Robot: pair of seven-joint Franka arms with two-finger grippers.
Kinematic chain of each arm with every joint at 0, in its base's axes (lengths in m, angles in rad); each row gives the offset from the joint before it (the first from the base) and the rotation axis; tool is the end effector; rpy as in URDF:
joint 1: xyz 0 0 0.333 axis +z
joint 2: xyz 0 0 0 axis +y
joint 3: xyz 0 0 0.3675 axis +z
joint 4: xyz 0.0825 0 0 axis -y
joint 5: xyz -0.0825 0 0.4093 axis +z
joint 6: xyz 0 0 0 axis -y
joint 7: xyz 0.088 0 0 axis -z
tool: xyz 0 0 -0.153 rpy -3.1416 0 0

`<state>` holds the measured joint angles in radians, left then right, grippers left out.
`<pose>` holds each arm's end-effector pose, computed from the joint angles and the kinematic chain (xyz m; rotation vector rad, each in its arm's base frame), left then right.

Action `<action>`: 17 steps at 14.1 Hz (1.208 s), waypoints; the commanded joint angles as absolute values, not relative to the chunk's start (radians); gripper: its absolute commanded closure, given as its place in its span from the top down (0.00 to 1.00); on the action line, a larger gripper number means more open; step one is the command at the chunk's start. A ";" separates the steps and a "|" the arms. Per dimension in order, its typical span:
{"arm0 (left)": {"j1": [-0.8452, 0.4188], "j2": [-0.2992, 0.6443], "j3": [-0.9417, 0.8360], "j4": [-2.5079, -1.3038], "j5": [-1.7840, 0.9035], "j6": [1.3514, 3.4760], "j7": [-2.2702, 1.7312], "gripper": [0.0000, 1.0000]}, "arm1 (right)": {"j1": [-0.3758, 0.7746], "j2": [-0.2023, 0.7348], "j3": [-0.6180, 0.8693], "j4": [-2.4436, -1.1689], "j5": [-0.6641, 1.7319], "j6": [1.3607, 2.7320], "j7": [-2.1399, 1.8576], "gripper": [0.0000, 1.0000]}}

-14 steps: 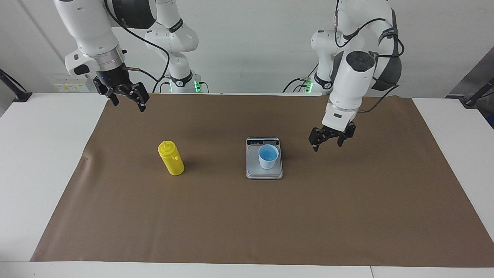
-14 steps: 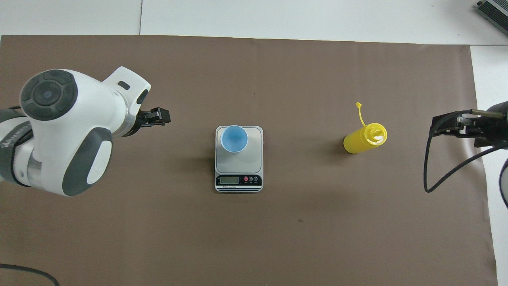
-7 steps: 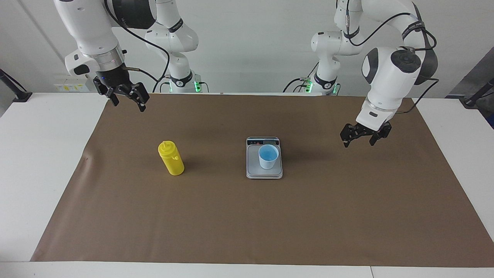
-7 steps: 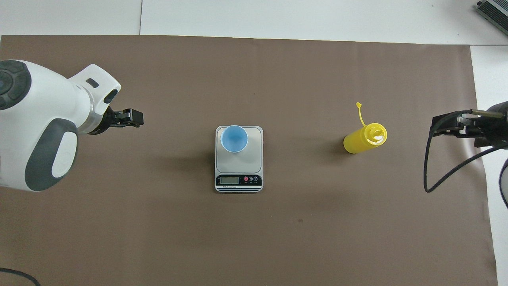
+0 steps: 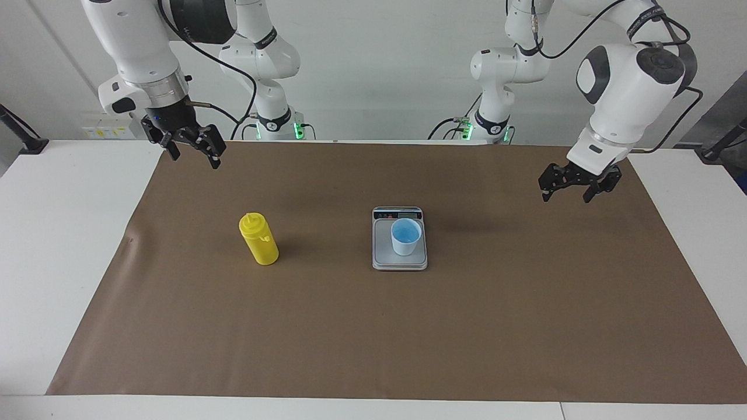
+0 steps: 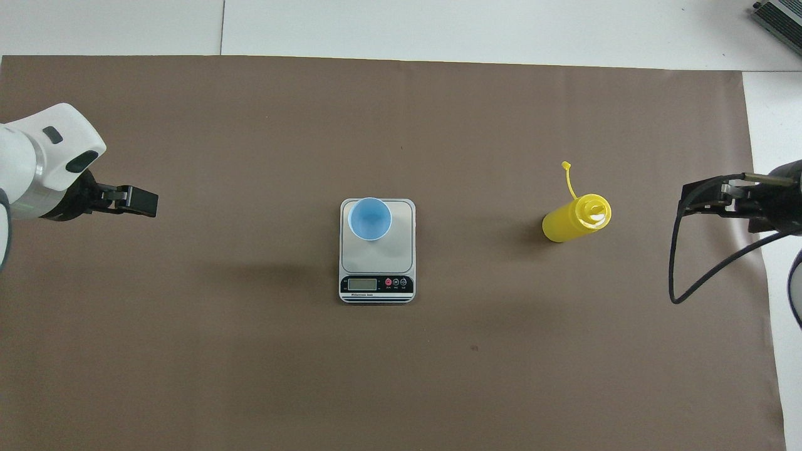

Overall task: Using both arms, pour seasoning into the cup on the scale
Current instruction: 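Release the cup and withdraw the left gripper to rest, then open the right gripper and reach it to the yellow bottle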

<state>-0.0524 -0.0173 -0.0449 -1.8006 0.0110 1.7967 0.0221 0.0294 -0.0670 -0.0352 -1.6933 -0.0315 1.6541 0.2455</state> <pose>0.5810 -0.0554 0.5444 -3.1247 0.1905 -0.0216 0.5632 -0.0085 0.6144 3.0915 -0.3870 0.0484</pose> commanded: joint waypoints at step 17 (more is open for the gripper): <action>-0.040 -0.048 -0.035 -1.589 -0.014 1.562 0.051 1.00 | -0.155 -0.164 -0.035 -2.042 0.516 1.959 -0.963 1.00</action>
